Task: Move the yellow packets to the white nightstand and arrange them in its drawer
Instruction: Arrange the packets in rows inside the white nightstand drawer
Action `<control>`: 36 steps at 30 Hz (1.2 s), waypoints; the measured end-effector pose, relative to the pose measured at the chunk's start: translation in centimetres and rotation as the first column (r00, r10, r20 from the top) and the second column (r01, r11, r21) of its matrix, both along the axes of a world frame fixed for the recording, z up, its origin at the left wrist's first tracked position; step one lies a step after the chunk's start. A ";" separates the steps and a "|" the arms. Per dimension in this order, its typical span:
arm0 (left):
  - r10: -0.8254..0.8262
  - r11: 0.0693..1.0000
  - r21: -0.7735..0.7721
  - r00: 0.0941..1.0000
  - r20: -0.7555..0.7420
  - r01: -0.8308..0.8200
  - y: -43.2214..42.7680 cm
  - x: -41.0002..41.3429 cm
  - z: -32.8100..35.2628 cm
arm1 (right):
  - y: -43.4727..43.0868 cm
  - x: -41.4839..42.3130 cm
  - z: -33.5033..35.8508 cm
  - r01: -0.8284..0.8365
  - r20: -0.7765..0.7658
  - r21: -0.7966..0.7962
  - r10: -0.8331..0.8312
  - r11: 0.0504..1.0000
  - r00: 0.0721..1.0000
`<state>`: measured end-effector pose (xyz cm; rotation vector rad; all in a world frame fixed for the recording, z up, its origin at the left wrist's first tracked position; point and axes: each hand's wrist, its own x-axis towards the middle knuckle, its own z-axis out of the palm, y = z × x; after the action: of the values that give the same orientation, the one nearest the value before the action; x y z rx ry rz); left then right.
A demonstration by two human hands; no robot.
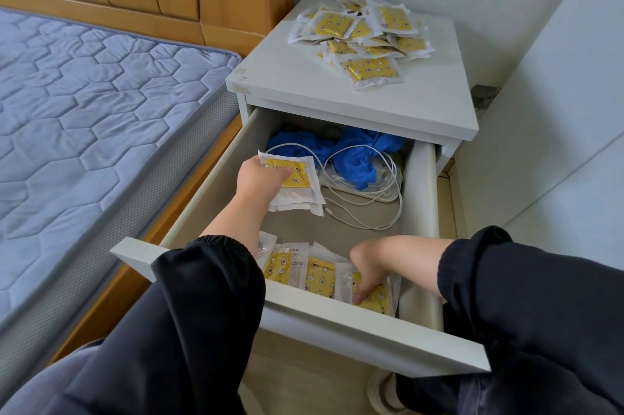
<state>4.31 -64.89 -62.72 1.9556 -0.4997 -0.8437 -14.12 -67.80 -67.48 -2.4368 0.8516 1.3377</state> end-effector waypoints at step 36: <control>-0.642 0.744 0.512 0.672 0.370 0.429 2.3 4.9 -0.6 | -1.4 8.8 -0.3 0.601 0.574 0.337 -0.664 0.725 0.479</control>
<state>9.17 -62.56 -63.32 2.4623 -1.4144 -0.7893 -5.29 -69.21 -67.74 -1.9251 1.2468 0.1723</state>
